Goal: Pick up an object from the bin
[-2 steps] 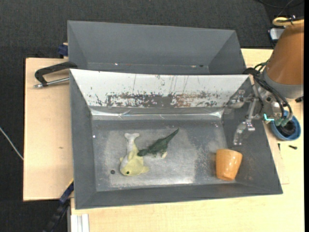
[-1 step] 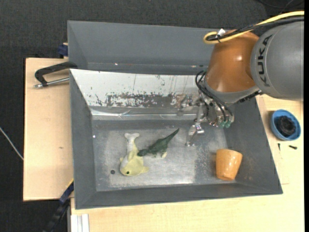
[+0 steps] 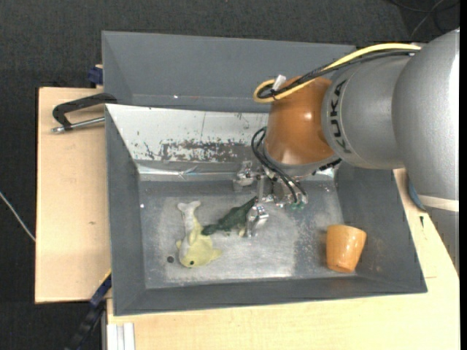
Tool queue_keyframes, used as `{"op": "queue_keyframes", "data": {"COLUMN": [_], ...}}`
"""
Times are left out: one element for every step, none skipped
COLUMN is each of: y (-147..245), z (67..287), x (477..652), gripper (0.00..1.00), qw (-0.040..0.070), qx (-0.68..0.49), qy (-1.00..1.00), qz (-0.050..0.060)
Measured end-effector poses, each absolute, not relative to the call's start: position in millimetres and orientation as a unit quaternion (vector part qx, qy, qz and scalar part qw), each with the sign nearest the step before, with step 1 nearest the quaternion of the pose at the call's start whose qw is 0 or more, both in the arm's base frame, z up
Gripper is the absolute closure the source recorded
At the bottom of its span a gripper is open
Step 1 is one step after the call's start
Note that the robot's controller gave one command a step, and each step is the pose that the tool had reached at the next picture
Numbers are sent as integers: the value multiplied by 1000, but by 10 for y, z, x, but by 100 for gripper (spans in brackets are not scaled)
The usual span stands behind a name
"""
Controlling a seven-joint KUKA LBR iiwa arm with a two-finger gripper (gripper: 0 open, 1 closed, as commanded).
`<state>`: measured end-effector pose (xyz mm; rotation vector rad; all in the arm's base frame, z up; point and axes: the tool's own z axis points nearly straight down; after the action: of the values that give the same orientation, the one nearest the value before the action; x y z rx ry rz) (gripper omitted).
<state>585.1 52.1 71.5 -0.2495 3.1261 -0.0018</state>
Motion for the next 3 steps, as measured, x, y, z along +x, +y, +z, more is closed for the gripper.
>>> {"op": "queue_keyframes", "data": {"y": [507, 1102, 1069], "z": [743, 1798, 1746], "x": [5848, 5684, 5671], "gripper": [100, 100, 0], "qw": [1, 7, 3], "qx": [-78, -74, -72], "qy": [997, 997, 997], "qz": [0, 3, 1]}}
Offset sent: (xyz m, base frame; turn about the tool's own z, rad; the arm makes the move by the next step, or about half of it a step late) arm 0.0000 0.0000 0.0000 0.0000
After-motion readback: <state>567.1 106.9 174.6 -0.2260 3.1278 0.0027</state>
